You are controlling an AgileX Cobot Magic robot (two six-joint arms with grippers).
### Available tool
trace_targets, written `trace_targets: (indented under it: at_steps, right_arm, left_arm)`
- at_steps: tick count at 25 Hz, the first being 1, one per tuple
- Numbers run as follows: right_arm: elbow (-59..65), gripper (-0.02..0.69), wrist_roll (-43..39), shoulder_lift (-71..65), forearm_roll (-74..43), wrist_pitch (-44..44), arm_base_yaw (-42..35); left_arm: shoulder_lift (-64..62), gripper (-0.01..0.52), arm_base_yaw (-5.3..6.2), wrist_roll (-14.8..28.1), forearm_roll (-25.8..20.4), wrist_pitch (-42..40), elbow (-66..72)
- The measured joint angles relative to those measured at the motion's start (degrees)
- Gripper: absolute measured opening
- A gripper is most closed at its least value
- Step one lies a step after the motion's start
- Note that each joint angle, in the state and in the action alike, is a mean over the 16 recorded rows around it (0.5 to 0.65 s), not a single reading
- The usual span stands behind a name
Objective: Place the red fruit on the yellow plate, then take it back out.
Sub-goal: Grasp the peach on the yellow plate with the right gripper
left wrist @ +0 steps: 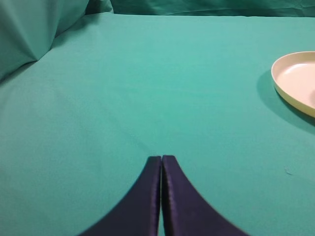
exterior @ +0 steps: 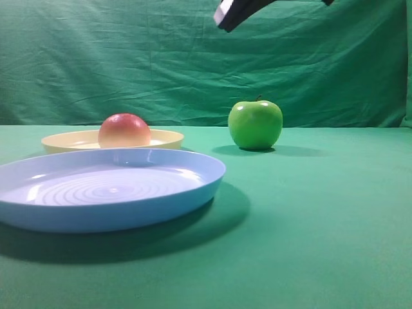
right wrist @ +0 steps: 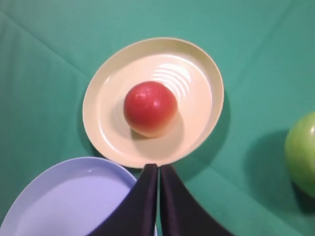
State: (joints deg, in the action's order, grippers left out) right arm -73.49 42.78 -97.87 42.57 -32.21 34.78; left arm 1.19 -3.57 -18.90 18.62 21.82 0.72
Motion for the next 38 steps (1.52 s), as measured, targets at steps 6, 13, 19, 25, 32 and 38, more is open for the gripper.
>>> trace_targets:
  at_steps: [6,13,19,25,32,38]
  right_arm:
    - [-11.3,0.000,-2.4,-7.1,-9.1,-5.7,2.7]
    - [-23.2,0.086,-9.5,-16.9,-21.2,-9.7,6.4]
    - [-28.2,0.315,-12.3,-23.4,-25.7,-6.9,8.0]
    - [-29.4,0.543,-12.1,-27.8,-24.6,-1.4,8.1]
    - [-29.5,0.635,-11.8,-31.4,-22.6,3.4,8.1]
    - [-29.5,0.558,-11.7,-33.8,-21.5,4.8,8.1]
  left_arm:
    - [0.0,0.000,0.00,0.0,0.0,0.0,0.0]
    - [0.0,0.000,0.00,0.0,0.0,0.0,0.0]
    - [0.0,0.000,0.00,-0.1,0.0,0.0,0.0]
    - [0.0,0.000,0.00,-0.1,0.0,0.0,0.0]
    - [0.0,0.000,0.00,-0.1,0.0,0.0,0.0]
    - [0.0,0.000,0.00,-0.1,0.0,0.0,0.0]
